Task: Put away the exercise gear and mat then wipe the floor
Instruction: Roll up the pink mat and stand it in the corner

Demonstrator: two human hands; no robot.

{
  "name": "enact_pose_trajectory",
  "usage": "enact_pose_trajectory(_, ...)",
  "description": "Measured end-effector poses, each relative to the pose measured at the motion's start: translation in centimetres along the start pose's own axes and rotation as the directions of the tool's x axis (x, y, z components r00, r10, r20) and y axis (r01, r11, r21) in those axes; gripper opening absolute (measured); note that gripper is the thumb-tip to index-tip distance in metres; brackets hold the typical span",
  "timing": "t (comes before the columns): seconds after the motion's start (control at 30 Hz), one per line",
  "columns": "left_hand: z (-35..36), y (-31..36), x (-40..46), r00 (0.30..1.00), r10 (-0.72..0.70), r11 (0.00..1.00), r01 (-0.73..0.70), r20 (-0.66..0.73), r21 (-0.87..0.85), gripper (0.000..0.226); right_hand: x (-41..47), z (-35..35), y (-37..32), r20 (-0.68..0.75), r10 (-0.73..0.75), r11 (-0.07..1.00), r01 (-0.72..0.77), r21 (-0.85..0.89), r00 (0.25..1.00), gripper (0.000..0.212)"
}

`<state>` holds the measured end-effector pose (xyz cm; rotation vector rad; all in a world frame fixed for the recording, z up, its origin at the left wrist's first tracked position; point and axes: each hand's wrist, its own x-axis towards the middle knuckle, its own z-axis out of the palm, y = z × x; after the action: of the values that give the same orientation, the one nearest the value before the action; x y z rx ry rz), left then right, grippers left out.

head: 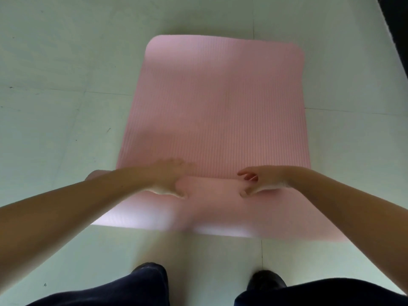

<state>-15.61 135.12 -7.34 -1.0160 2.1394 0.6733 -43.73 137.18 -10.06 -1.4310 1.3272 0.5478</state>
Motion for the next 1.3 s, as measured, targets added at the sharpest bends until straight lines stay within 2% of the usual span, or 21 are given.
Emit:
enact_pose_trajectory(0.1,-0.3,3.1,-0.8,0.99,0.045,0.997,-0.036,-0.136,0.064,0.087,0.4,-0.6,0.9,-0.158,0.026,0.997,-0.015,0.071,0.987,0.073)
enact_pose_trajectory(0.17,1.6,6.0,-1.3,0.992,0.073,0.989,-0.06,-0.099,0.133,0.101,0.4,-0.4,0.9,-0.189,0.021,0.998,-0.009,0.066,0.982,0.07)
enact_pose_trajectory(0.23,4.5,7.4,-1.4,0.996,0.031,0.967,-0.009,-0.082,0.255,0.115,0.2,-0.2,0.6,-0.184,0.006,1.0,-0.005,0.005,0.983,0.071)
enact_pose_trajectory(0.3,5.9,7.3,-1.1,0.989,0.037,0.953,0.007,-0.14,0.304,0.117,-0.2,0.1,-0.1,-0.238,-0.021,0.993,-0.007,-0.114,0.971,0.068)
enact_pose_trajectory(0.37,5.5,6.3,-0.4,0.984,0.05,0.963,-0.002,-0.171,0.269,0.116,-0.7,0.9,-1.0,-0.365,-0.08,0.98,0.006,-0.199,0.928,0.058)
enact_pose_trajectory(0.43,4.2,5.5,0.3,0.983,0.065,0.974,-0.025,-0.172,0.225,0.117,-1.4,2.7,-1.7,-0.47,-0.202,0.955,0.067,-0.289,0.859,0.053)
enact_pose_trajectory(0.53,2.5,4.3,1.1,0.99,0.079,0.984,-0.059,-0.116,0.166,0.119,-2.1,6.5,-1.9,-0.534,-0.389,0.862,0.093,-0.498,0.75,0.071)
enact_pose_trajectory(0.6,1.4,3.6,1.6,0.994,0.081,0.991,-0.073,-0.072,0.114,0.122,-2.3,8.2,-1.7,-0.497,-0.404,0.789,0.018,-0.614,0.768,0.091)
enact_pose_trajectory(0.67,0.7,3.0,2.0,0.997,0.069,0.996,-0.066,-0.037,0.066,0.124,-2.0,8.4,-1.9,-0.47,-0.357,0.759,-0.042,-0.65,0.808,0.116)
enact_pose_trajectory(0.73,0.2,2.9,2.0,0.997,0.044,0.995,-0.038,-0.06,0.088,0.121,-1.7,7.3,-2.2,-0.455,-0.323,0.743,-0.076,-0.665,0.83,0.131)
enact_pose_trajectory(0.83,0.0,4.2,0.6,0.975,0.03,0.982,0.013,-0.22,0.191,0.102,-1.2,4.8,-2.8,-0.371,-0.245,0.788,-0.04,-0.615,0.896,0.123)
enact_pose_trajectory(0.9,0.7,5.5,-0.3,0.954,0.053,0.968,0.023,-0.295,0.25,0.096,-0.8,2.6,-3.2,-0.349,-0.249,0.801,-0.01,-0.598,0.904,0.121)
enact_pose_trajectory(1.03,2.6,5.9,-0.9,0.947,0.044,0.956,0.053,-0.319,0.289,0.106,-0.9,-0.6,-4.2,-0.299,-0.23,0.868,0.057,-0.493,0.926,0.109)
enact_pose_trajectory(1.13,3.1,5.1,-1.4,0.925,0.089,0.952,0.03,-0.369,0.305,0.105,-1.1,-0.3,-4.4,-0.274,-0.246,0.893,0.108,-0.436,0.93,0.101)
enact_pose_trajectory(1.2,4.2,5.6,-2.0,0.927,0.109,0.958,-0.002,-0.359,0.287,0.106,-1.1,0.9,-4.1,-0.197,-0.234,0.904,0.138,-0.406,0.952,0.1)
enact_pose_trajectory(1.3,6.6,7.2,-3.0,0.958,0.101,0.958,-0.021,-0.268,0.286,0.111,-1.1,2.8,-3.5,-0.035,-0.21,0.935,0.19,-0.3,0.977,0.096)
